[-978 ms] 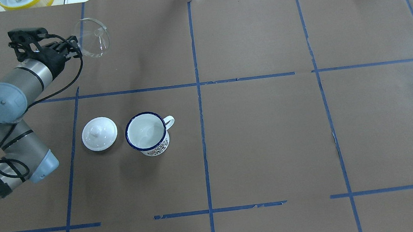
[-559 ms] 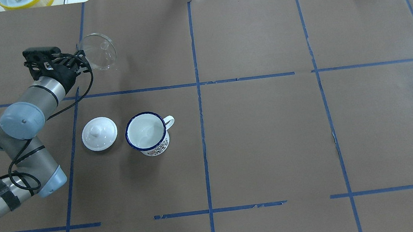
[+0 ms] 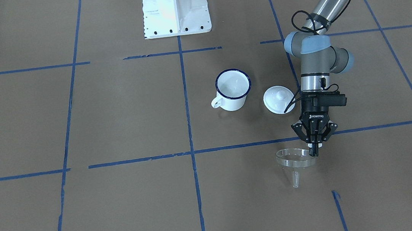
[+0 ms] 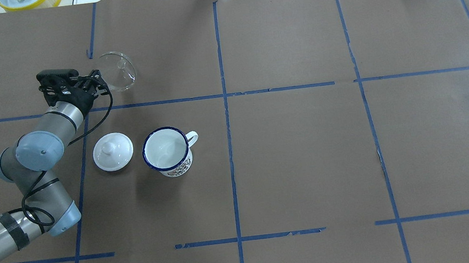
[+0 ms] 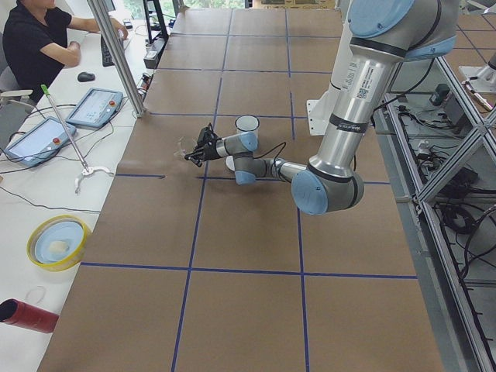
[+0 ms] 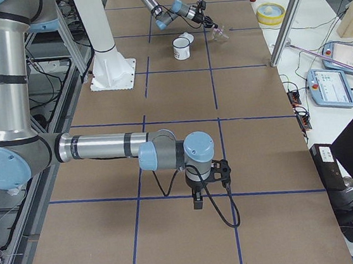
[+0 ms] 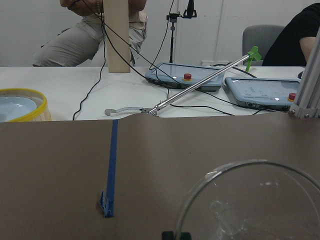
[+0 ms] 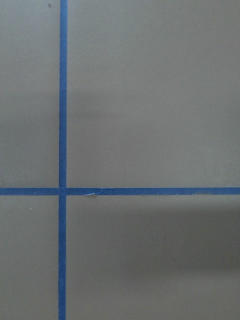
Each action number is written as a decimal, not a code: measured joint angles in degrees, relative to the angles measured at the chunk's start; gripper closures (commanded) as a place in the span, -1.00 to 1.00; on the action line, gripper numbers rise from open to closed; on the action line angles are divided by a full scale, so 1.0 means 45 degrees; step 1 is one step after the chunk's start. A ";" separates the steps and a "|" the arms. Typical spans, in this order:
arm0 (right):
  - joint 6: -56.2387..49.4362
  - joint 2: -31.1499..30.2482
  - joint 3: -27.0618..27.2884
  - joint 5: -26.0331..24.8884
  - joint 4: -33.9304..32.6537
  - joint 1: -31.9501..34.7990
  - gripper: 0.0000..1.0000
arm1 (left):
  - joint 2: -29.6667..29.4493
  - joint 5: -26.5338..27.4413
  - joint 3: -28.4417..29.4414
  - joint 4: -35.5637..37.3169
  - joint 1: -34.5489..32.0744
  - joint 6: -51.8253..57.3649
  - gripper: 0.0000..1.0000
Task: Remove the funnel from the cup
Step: 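Carry the funnel farther from the robot and lower it onto the table, then open the left gripper and release the funnel on the table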
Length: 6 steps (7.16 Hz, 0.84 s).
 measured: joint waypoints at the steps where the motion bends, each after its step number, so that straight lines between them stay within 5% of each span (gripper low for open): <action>1: 0.0000 -0.0001 0.0000 0.0000 0.0000 0.0000 -1.00 | 0.0000 0.0030 0.0010 0.0000 0.0068 -0.0131 -0.77; 2: 0.0000 -0.0004 0.0000 0.0000 0.0000 0.0000 -1.00 | 0.0000 0.0033 0.0015 0.0004 0.0095 -0.0183 -1.00; 6: 0.0001 -0.0006 0.0000 0.0000 0.0000 0.0000 -1.00 | 0.0021 -0.0168 -0.0288 -0.0067 0.0047 -0.0063 -1.00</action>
